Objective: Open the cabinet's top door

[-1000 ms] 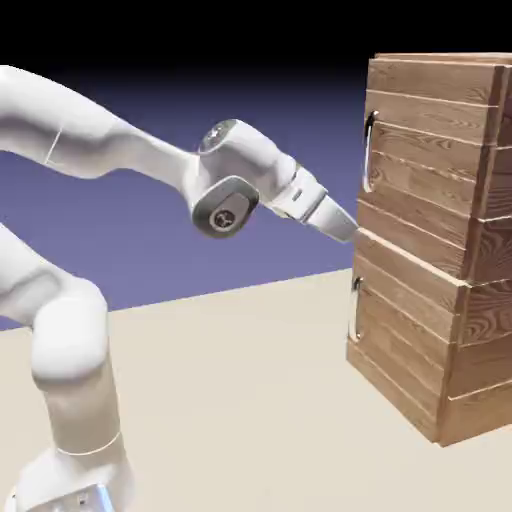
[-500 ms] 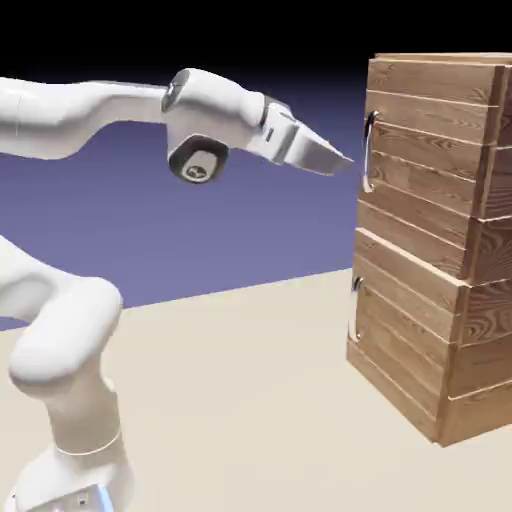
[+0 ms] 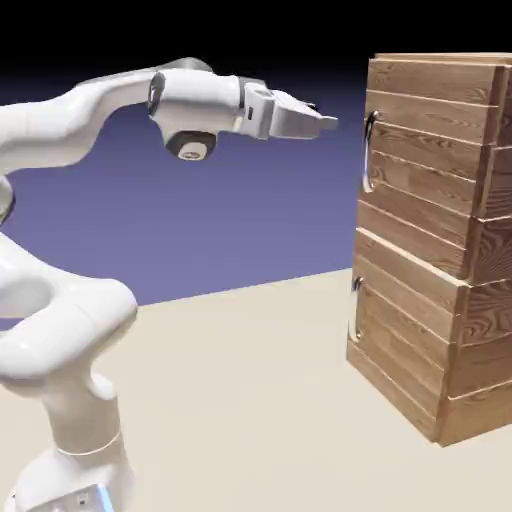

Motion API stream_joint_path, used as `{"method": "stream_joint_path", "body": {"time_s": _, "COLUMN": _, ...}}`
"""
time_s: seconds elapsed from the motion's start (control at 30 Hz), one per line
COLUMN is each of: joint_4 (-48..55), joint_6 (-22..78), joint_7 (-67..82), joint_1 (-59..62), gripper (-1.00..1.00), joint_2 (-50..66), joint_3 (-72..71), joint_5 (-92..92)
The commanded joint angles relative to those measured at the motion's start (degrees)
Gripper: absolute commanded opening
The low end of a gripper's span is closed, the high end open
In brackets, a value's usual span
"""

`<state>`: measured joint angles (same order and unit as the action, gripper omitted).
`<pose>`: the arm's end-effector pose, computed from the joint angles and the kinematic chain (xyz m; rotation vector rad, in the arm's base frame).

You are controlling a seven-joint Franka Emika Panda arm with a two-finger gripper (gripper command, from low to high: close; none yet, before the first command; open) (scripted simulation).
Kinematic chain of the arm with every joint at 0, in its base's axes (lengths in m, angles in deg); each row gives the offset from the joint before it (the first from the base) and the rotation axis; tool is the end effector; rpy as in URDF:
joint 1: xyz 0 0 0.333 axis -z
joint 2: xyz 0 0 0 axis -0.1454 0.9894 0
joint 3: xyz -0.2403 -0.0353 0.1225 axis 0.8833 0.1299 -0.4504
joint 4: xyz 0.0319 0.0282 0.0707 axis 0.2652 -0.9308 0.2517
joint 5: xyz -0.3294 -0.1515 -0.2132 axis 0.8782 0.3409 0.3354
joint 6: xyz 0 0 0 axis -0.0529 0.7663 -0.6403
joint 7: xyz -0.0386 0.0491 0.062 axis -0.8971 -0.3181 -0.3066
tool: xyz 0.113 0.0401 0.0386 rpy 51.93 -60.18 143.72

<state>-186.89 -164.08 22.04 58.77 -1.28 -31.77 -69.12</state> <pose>0.4285 0.0311 0.6266 -1.7910 0.9625 -1.6779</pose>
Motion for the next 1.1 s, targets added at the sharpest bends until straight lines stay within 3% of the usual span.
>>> {"method": "stream_joint_path", "body": {"time_s": 0.0, "joint_4": 0.57, "joint_6": 0.32, "joint_7": 1.2, "joint_1": 1.32, "gripper": 0.0, "joint_2": -0.82, "joint_3": -1.25, "joint_5": -2.5}}
{"method": "stream_joint_path", "body": {"time_s": 0.5, "joint_4": 9.15, "joint_6": 5.08, "joint_7": 19.23, "joint_1": 21.13, "gripper": 0.0, "joint_2": -13.17, "joint_3": -19.9, "joint_5": -39.88}}
{"method": "stream_joint_path", "body": {"time_s": 0.73, "joint_4": 17.57, "joint_6": 5.88, "joint_7": 19.41, "joint_1": 30.78, "gripper": 0.0, "joint_2": -12.87, "joint_3": -23.41, "joint_5": -43.19}}
{"method": "stream_joint_path", "body": {"time_s": 0.77, "joint_4": 17.57, "joint_6": 5.88, "joint_7": 19.41, "joint_1": 30.78, "gripper": -1.0, "joint_2": -12.87, "joint_3": -23.41, "joint_5": -43.19}}
{"method": "stream_joint_path", "body": {"time_s": 1.07, "joint_4": 1.53, "joint_6": 25.65, "joint_7": 29.73, "joint_1": 21.19, "gripper": -1.0, "joint_2": -12.82, "joint_3": -15.22, "joint_5": -47.09}}
